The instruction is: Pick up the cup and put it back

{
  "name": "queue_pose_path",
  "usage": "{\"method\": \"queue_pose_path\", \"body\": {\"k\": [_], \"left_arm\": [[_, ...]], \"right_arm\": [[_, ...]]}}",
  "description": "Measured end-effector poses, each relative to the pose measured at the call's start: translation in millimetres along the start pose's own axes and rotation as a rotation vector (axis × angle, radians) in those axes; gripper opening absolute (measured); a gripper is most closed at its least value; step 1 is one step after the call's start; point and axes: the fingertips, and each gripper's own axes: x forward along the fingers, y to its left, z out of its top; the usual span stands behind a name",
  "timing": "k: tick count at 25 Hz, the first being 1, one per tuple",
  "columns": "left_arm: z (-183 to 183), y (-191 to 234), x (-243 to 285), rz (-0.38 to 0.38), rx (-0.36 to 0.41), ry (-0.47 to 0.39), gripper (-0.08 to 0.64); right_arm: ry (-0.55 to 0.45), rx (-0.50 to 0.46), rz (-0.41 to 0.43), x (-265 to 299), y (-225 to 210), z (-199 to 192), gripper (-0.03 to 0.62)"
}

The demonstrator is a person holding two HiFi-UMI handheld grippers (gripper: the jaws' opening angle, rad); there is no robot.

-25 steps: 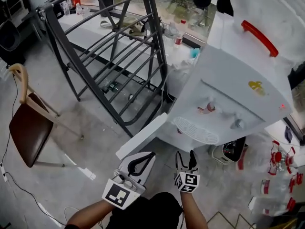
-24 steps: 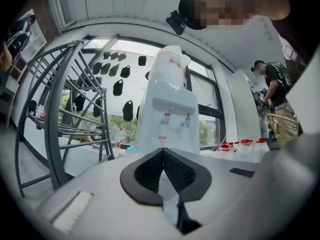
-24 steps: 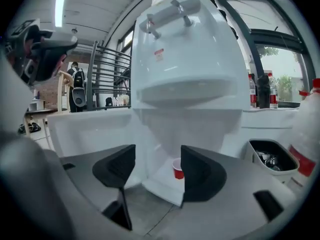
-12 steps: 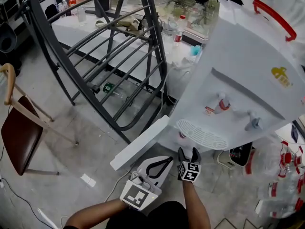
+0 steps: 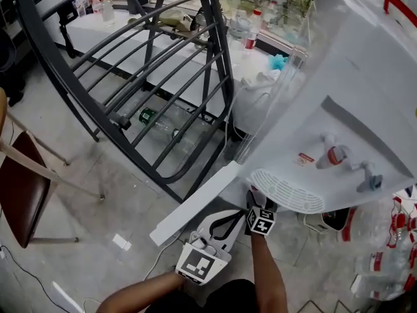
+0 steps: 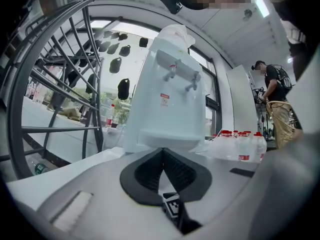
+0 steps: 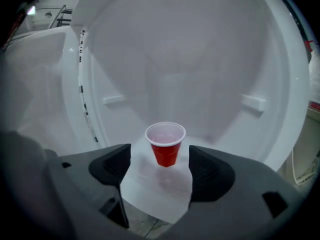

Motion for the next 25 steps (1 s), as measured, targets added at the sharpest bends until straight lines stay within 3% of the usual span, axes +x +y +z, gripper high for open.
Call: {"method": "queue_pose_path", "body": {"k": [13,17,25], "left_arm": [[-15,20,9,0.007,-0.041,0.020,0.006],[-16,20,8,0.004,-0.051,0.019,0.006],[-10,14,2,0.003,-0.046,0.012,0.006]], "right_arm": [[0.013,-0.012,-0.031,39,-10,2,0.337],[0.008,-0.036,-0.039,42,-9,5,0.257],[0.030,-0.055,-0.037,34,-6,2,0.258]]}}
